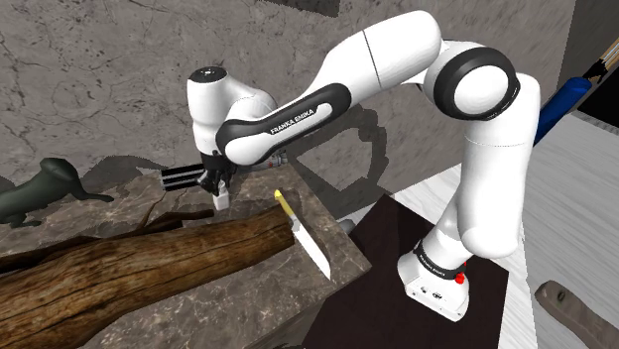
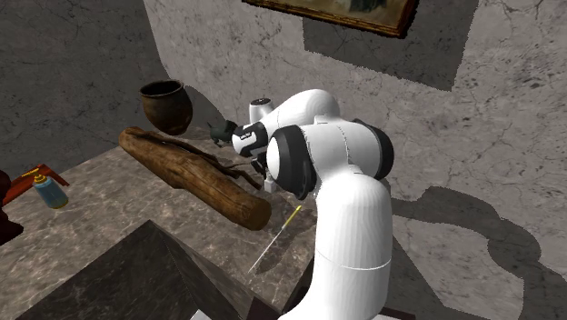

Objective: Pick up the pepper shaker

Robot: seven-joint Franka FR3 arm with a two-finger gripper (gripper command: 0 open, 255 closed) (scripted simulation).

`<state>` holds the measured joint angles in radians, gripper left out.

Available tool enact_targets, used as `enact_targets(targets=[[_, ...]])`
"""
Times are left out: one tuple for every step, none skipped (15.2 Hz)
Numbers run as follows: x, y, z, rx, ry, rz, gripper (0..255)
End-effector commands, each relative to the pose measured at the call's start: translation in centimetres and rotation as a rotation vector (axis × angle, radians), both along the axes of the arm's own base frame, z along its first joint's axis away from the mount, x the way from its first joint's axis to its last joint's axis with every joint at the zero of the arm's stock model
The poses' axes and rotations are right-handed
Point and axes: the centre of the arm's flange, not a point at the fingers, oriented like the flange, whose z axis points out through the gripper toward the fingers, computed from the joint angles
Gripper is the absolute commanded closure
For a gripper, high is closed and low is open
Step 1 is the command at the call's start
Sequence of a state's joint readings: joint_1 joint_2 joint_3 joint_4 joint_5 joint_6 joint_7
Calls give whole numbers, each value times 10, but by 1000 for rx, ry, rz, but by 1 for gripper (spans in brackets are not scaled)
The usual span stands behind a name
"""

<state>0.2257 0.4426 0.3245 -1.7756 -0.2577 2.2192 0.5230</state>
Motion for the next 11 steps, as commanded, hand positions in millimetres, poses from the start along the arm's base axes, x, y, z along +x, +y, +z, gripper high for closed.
enact_targets(targets=[[0, 0, 8, 0, 0, 0, 255], [0, 0, 13, 0, 0, 0, 255], [0, 0, 18, 0, 0, 0, 255], [0, 0, 23, 0, 0, 0, 255], [0, 0, 29, 0, 0, 0, 255], [0, 0, 34, 0, 0, 0, 255], [0, 0, 39, 0, 0, 0, 255], [0, 0, 45, 0, 0, 0, 255], [0, 0, 50, 0, 0, 0, 255], [0, 0, 55, 0, 0, 0, 255], [0, 0, 60, 0, 0, 0, 255]])
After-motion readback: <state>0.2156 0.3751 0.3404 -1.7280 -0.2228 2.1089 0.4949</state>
